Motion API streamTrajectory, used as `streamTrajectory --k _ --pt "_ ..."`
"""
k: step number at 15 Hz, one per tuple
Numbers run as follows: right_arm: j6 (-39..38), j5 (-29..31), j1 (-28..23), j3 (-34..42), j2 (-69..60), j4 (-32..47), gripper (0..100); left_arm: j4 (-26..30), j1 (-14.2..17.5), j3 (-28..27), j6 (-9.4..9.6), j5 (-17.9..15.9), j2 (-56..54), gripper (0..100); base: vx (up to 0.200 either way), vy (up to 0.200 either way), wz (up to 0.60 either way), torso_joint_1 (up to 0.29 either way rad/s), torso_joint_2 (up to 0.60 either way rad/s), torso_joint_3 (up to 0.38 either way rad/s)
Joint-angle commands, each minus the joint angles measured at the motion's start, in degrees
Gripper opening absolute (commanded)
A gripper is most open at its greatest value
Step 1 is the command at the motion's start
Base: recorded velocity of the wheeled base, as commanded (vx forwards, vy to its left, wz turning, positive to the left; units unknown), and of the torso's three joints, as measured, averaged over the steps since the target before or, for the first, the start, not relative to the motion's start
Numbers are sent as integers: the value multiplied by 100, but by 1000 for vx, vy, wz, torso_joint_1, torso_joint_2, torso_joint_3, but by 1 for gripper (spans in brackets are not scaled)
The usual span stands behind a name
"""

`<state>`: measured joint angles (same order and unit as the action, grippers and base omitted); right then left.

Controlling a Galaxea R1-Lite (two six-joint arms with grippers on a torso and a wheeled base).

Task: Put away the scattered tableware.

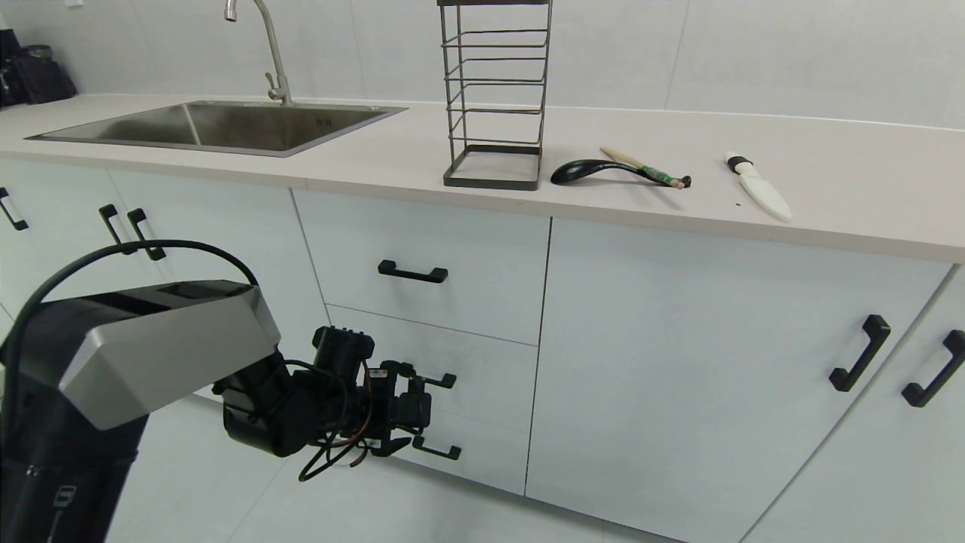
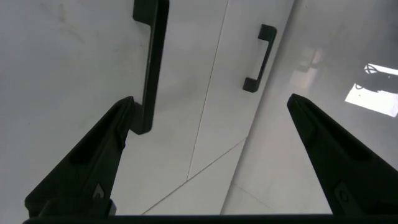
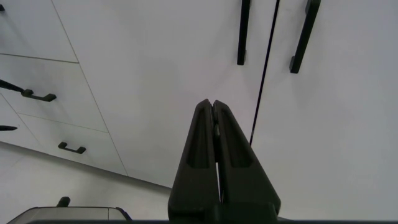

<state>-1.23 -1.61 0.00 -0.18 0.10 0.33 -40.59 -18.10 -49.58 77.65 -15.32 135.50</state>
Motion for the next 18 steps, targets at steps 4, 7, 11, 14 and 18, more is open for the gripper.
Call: streamTrajectory --k 4,7,11,14,18 --pt "0 -6 0 1 8 2 0 -1 -9 -430 -5 -41 319 100 0 0 0 0 0 0" --pt "0 3 0 1 8 2 0 -1 -9 -614 -5 -41 513 100 0 0 0 0 0 0" --pt "0 3 0 1 8 2 0 -1 -44 -773 -22 -50 706 100 0 0 0 0 0 0" --pt "0 -6 0 1 8 2 0 8 -62 -773 -13 -15 838 100 0 0 0 0 0 0" --pt "0 3 0 1 8 2 0 16 -62 -685 -5 3 820 100 0 0 0 0 0 0"
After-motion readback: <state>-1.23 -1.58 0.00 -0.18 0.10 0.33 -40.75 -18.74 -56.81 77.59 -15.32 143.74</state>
